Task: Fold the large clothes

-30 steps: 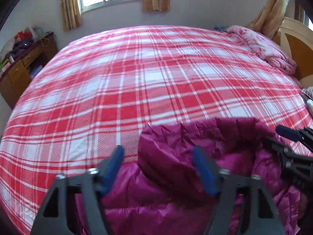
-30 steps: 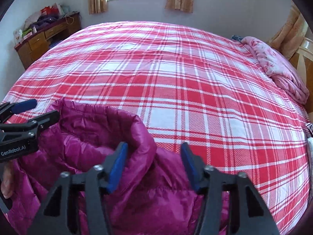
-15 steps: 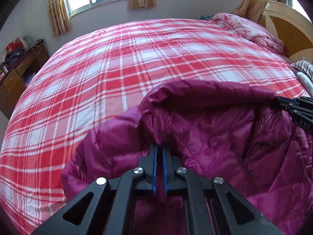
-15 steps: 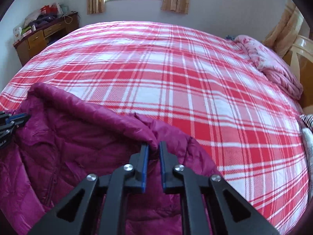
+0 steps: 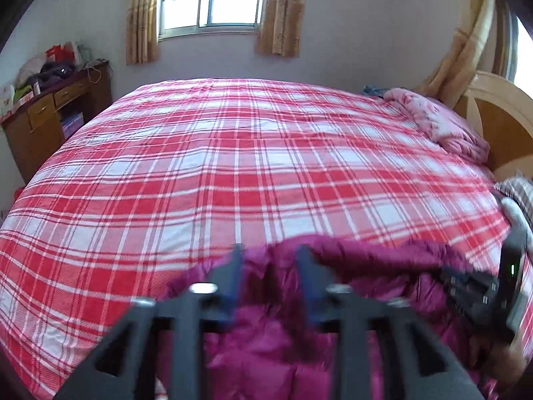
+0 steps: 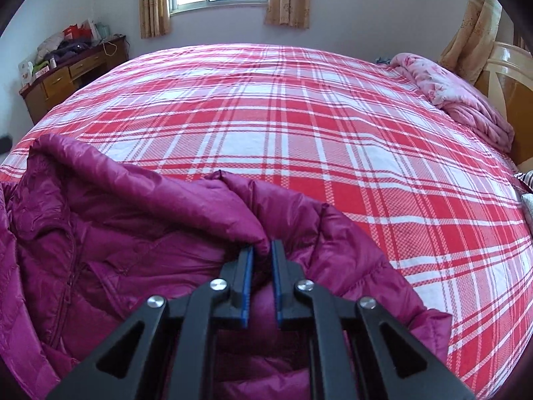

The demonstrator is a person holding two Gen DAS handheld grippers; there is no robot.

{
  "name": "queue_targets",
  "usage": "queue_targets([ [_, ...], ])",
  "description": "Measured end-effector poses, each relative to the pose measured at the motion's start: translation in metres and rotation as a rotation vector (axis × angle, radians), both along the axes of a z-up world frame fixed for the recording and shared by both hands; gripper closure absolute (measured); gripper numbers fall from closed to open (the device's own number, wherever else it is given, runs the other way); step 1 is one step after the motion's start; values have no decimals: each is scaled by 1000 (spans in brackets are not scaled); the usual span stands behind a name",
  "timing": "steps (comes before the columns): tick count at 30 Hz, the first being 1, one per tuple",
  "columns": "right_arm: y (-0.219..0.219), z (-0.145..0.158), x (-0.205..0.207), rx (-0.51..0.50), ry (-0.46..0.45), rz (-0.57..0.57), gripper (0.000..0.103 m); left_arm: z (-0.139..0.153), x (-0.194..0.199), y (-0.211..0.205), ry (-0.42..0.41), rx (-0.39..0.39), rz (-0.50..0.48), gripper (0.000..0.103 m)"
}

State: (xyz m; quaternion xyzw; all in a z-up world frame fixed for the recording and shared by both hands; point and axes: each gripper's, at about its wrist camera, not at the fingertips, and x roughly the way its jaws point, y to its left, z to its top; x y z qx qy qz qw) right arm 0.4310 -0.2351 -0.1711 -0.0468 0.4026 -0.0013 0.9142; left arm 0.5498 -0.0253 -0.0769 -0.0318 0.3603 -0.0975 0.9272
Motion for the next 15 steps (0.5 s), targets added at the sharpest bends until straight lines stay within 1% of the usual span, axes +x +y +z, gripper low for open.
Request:
queue_targets([
  [1,-1,0,0,5,-4,0,91,4,4,-3,-20,-13,18,28],
  [2,-2,-1,-2,12,-10,-1,91,9,9,-7,-47,-35,34,26],
  [4,-1,-2,-2,12,-16,1,91,12,19,-19,-44,-58,21,25],
  [5,-1,-2,-1,12,-15,2,91,12,25,-26,-28,-59,10,25],
  [7,-1,-3,-2,14,-18,3,91,7,37,-45,0,0,1,25],
  [11,-5,-3,-3,42,-26,5,91,-7,42,-57,6,48,6,26],
  [12,-6,-4,-3,47,-26,6,91,-11,38,-56,10,44,0,28],
  [14,-7,-4,-2,62,-25,7,91,-24,32,-54,44,43,-21,39],
  [15,-8,-4,-3,67,-25,8,91,-31,30,-54,67,38,-29,40],
])
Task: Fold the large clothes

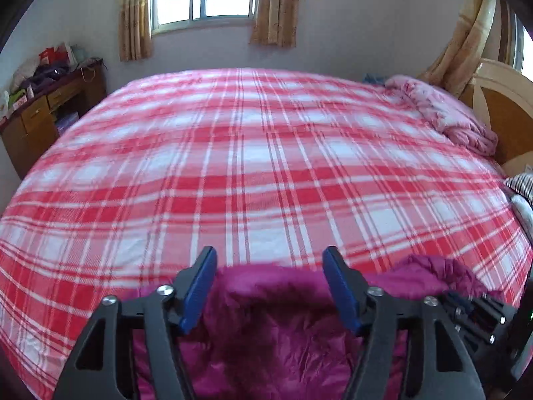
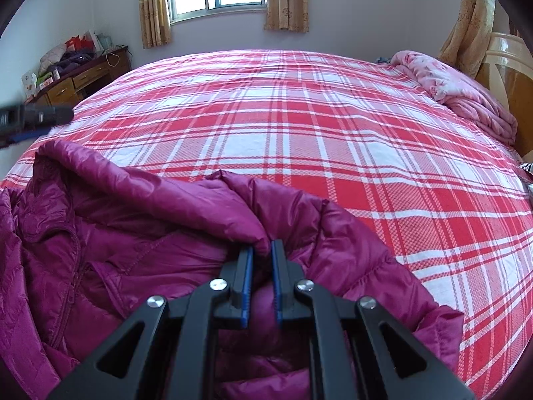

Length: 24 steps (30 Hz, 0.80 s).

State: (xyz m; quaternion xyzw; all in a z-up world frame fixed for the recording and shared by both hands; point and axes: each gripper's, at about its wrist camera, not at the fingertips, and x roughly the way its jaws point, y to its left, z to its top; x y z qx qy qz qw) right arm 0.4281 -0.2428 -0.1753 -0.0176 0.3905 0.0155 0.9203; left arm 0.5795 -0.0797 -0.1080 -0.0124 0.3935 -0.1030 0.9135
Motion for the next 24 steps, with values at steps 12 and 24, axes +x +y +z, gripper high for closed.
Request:
queue_targets([
  [12,-1,4,-4,24,-11,12,86,-43,-15,9,80,-2,16,40],
  [24,21,63,-10,115,-129,-18,46,-48,-22,4,50,39,4,40],
])
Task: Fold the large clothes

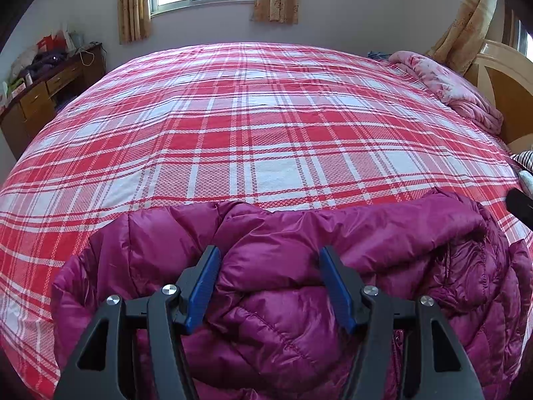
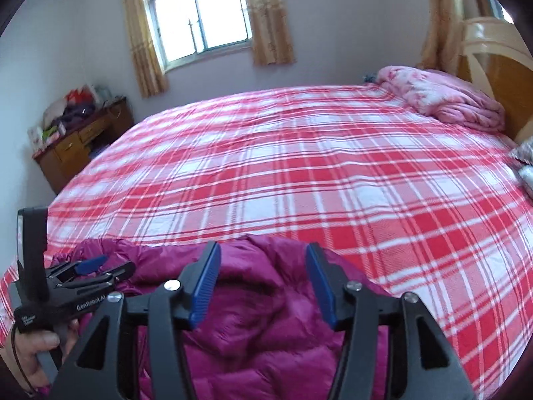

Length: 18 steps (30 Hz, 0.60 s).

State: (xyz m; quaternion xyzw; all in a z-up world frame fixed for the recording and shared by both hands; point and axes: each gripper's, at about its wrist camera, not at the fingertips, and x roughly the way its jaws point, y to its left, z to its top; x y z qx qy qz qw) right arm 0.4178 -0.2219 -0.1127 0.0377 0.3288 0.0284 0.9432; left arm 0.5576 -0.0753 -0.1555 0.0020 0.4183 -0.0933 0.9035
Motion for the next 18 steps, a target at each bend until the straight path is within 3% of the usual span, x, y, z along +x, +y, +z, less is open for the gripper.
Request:
queue_targets([
  [5,17,-42,29,-36,145,56,50,9,-6,0,-29,23,4,40],
  [10,9,-51,17,-41,133,78,52,49,-20,-10,-142,-51,-40,40],
  [13,10,-52,16,-40,134,73,52,49,-16,-26,-111,-81,-97,40],
  [16,12,-55,18,-40,129,73,52,25,-3,-33,-44,-30,-84,40],
  [18,10,-56,19,-27,131,74,52,5,7,-28,27,-52,-67,40],
])
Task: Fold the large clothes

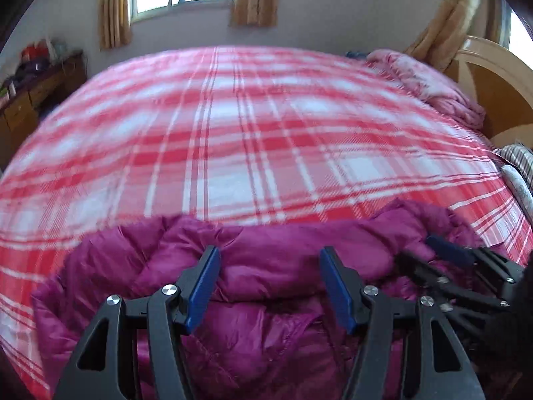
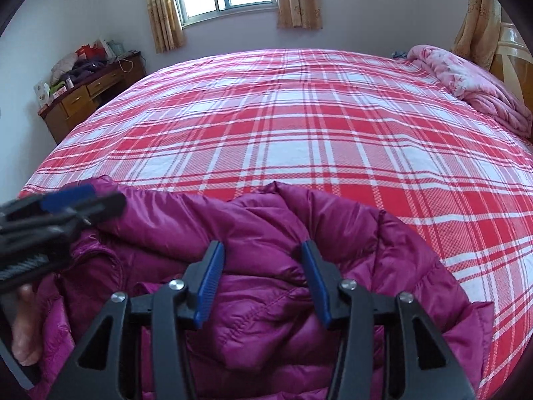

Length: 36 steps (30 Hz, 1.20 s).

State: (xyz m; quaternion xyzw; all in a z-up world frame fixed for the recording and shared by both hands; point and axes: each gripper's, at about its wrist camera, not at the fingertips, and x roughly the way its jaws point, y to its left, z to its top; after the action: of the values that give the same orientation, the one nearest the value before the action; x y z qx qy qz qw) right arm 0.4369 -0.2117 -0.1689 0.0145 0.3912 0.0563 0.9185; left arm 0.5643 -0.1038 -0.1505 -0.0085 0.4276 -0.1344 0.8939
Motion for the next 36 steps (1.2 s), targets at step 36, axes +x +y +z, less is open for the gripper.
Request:
queue_targets([
  [36,15,-14,17,-122,75,-6,50,-23,1,-14,-15,96,-9,39],
])
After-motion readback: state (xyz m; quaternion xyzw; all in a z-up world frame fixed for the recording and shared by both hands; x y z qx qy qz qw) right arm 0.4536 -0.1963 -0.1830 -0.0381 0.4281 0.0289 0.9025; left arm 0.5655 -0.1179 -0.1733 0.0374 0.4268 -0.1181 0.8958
